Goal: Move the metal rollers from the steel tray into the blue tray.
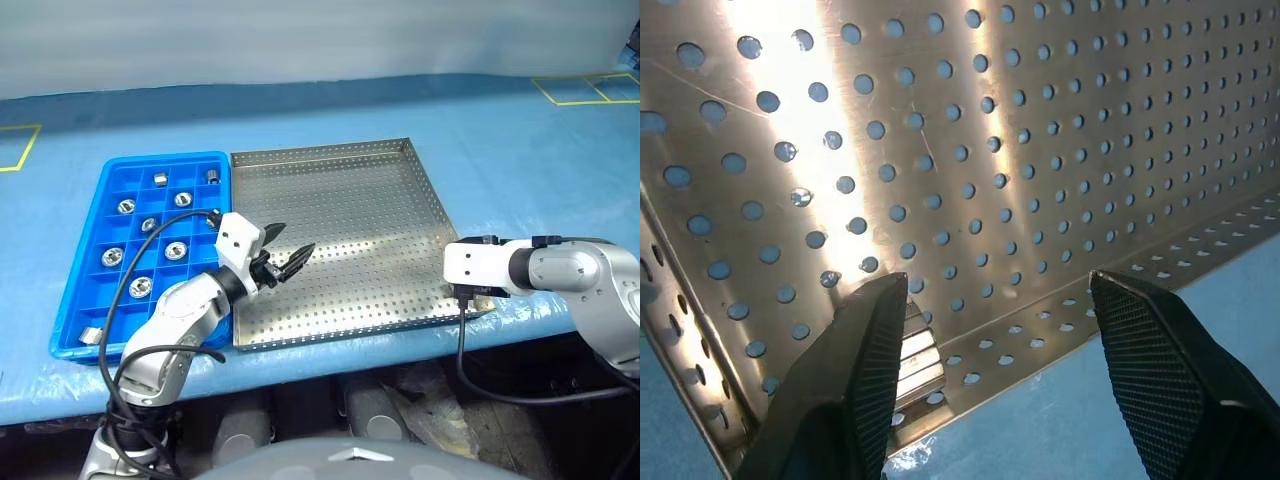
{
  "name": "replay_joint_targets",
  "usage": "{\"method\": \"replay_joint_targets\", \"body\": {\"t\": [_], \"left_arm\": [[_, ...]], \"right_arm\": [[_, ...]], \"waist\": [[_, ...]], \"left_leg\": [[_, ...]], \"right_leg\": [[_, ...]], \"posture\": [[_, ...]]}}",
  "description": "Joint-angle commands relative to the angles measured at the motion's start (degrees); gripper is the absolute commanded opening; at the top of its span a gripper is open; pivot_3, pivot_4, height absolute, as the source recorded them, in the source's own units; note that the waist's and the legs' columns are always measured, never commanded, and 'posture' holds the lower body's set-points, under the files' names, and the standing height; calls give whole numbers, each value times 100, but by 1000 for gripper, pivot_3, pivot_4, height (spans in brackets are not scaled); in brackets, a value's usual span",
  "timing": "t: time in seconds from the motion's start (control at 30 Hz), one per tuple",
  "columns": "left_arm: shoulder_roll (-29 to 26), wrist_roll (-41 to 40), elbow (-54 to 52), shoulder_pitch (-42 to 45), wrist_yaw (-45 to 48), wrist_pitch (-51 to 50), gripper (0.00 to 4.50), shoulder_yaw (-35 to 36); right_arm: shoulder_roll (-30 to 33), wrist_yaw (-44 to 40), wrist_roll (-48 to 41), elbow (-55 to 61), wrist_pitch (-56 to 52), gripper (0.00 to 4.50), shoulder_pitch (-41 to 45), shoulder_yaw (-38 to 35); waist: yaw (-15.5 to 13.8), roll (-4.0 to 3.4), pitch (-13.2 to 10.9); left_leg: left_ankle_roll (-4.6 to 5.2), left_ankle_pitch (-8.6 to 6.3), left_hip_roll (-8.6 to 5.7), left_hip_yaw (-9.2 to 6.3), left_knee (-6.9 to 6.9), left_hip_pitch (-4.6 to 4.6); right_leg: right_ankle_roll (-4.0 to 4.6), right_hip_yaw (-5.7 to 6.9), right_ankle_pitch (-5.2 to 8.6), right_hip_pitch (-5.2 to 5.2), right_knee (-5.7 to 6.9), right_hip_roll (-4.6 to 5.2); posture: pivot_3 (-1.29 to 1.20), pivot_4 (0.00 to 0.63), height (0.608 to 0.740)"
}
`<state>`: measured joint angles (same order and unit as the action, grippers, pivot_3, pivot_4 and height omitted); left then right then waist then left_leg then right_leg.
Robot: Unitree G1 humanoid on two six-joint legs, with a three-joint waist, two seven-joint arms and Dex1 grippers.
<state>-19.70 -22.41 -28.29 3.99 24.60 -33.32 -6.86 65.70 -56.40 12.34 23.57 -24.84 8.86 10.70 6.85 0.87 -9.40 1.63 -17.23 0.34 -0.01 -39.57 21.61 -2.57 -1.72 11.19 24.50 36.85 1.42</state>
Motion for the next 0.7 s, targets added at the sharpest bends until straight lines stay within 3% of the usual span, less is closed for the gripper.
{"method": "replay_joint_targets", "body": {"t": [0.03, 0.3, 0.7], "left_arm": [[-16, 30, -299, -13, -46, 116, 3589, 112], [-28, 10, -298, -30, -79, 130, 3589, 114], [-52, 18, -314, -25, -90, 119, 3589, 125]], "right_arm": [[173, -155, 119, -9, 85, 3089, 72, -100], [313, -310, 138, 122, -19, 3089, -181, -310], [88, -421, 221, -308, -63, 3089, -120, 40]], "waist": [[-11, 0, 0], [-15, 0, 0], [-12, 0, 0]], "left_leg": [[0, 0, 0, 2, 0, 0], [2, -1, 0, 11, -2, -2], [12, -6, -1, 33, -14, -5]], "right_leg": [[0, -2, -1, 0, 0, 0], [-2, -11, -2, 2, 1, 0], [-3, -39, -2, 2, 1, -3]], "posture": [[-193, 150, 740], [-200, 150, 740], [-193, 150, 740]]}}
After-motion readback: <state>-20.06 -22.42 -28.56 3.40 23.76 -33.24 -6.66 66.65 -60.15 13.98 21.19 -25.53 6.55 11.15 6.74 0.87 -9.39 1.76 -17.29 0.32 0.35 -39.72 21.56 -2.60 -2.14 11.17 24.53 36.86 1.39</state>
